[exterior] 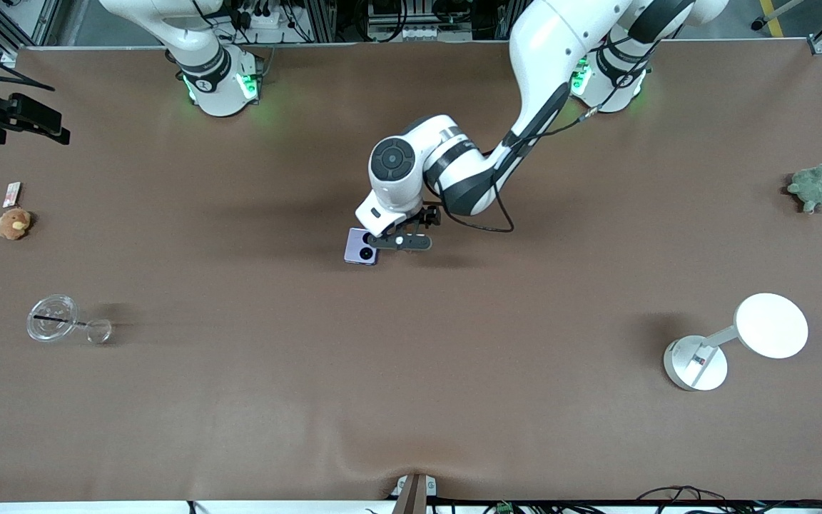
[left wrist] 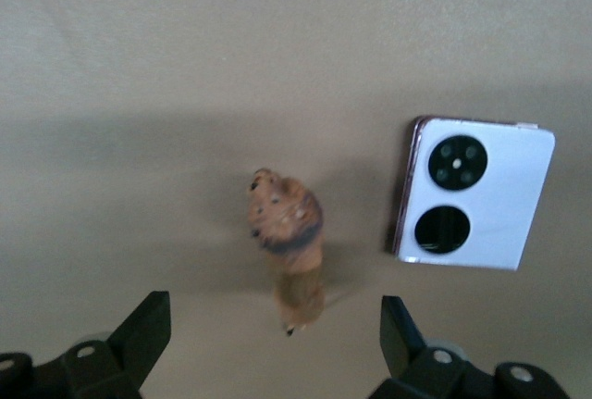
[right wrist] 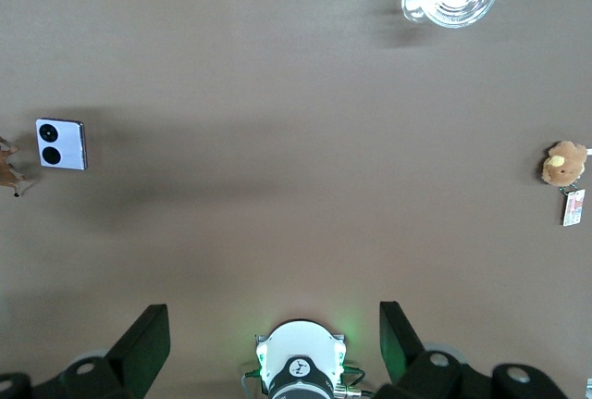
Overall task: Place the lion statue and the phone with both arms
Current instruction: 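Lower the left gripper and close it around the lion statue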
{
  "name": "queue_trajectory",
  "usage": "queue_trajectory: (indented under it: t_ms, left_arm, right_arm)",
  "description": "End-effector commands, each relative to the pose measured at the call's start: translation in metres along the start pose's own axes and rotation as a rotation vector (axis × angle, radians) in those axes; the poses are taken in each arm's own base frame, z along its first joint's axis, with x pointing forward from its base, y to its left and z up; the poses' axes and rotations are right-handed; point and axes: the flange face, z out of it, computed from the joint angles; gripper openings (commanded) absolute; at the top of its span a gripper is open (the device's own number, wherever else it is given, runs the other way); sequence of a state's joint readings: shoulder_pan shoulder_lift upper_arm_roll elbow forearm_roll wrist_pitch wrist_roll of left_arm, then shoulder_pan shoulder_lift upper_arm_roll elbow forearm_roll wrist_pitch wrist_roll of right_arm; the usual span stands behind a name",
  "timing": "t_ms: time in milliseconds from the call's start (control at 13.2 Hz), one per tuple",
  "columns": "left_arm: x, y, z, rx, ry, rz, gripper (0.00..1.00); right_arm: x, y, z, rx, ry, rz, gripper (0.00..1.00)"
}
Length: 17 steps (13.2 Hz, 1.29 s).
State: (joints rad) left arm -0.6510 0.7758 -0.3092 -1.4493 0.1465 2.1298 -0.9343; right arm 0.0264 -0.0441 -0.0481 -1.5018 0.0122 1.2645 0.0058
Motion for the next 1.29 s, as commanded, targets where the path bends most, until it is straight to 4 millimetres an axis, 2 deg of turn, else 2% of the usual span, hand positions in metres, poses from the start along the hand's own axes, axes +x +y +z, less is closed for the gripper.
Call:
queue_trajectory:
  t_ms: [0,76,228,303,455,531,607,759,910,1062,1138,1214]
  left_arm:
    - [0.008,0.011,0.022,-0.033,0.05,-0.069,1.0]
    - [0.008,0.012,0.029,-0.038,0.061,-0.082,1.0]
    - [0.007,0.012,0.034,-0.025,0.069,-0.085,1.0]
    - [0.007,0.012,0.033,-0.024,0.068,-0.098,0.85]
    - [0.007,0.01,0.03,-0.018,0.067,-0.111,0.3]
    - [0.007,0.009,0.029,-0.01,0.063,-0.122,0.11]
    - [0.005,0.006,0.03,0.014,0.049,-0.125,0.0]
    - [0.006,0.002,0.023,0.04,0.04,-0.123,0.0]
    - [0.016,-0.006,0.001,0.027,0.058,-0.136,0.0]
    - [0.044,-0.037,-0.052,0.016,0.087,-0.194,0.0]
    - [0.061,-0.061,-0.087,0.007,0.107,-0.235,0.0]
    - [0.082,-0.092,-0.118,0.0,0.127,-0.28,0.0]
  right_arm:
    - [0.016,0.0,0.011,-0.01,-0.032,-0.003,1.0]
    - [0.028,-0.004,0.025,-0.013,-0.063,-0.008,1.0]
    - [0.063,-0.015,0.072,-0.03,-0.159,-0.028,1.0]
    - [0.08,-0.016,0.095,-0.029,-0.2,-0.031,1.0]
    - [0.102,-0.023,0.122,-0.046,-0.23,-0.038,1.0]
    - [0.107,-0.029,0.124,-0.042,-0.224,-0.04,1.0]
    - [0.111,-0.041,0.127,-0.042,-0.21,-0.05,1.0]
    - [0.121,-0.067,0.142,-0.027,-0.181,-0.025,1.0]
    - [0.129,-0.088,0.157,0.035,-0.163,0.086,1.0]
    - [0.131,-0.117,0.182,0.084,-0.156,0.098,1.0]
    - [0.127,-0.142,0.19,0.074,-0.157,0.104,1.0]
    - [0.129,-0.158,0.2,0.065,-0.156,0.138,1.0]
